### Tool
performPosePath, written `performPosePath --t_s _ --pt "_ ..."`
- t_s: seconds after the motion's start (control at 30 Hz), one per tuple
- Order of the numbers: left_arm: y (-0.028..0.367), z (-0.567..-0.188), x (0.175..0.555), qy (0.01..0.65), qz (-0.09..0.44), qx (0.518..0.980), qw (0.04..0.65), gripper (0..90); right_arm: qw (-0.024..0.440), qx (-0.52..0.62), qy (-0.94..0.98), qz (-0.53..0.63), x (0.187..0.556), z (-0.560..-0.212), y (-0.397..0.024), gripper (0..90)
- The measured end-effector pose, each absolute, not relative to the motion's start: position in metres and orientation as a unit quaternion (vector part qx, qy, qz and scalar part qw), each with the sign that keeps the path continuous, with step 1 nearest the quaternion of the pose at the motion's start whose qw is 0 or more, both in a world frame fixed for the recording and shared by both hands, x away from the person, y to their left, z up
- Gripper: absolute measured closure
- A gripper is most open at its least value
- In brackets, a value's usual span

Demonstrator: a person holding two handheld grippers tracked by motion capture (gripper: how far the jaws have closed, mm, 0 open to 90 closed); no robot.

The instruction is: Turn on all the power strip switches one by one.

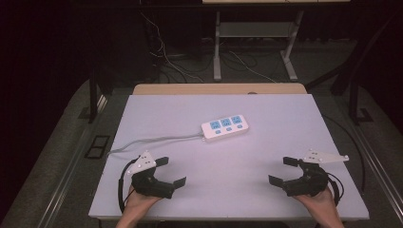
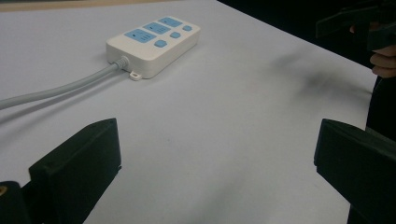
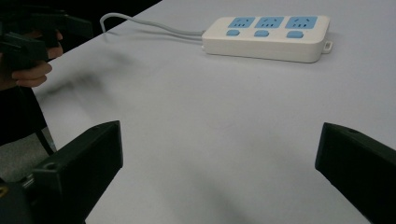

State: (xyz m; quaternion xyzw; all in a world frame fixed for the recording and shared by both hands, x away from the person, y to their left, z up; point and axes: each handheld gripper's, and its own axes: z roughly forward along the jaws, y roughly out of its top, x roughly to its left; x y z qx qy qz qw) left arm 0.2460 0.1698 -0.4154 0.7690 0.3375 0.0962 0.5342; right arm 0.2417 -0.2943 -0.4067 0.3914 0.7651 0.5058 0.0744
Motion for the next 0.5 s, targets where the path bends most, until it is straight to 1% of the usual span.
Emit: performPosePath --t_s 0.5 --pt "0.1654 -0.4159 0.2461 0.33 0.088 0.779 0.525 0.0 0.064 0.388 0.772 0.499 0.242 -0.4117 -0.2912 0.6"
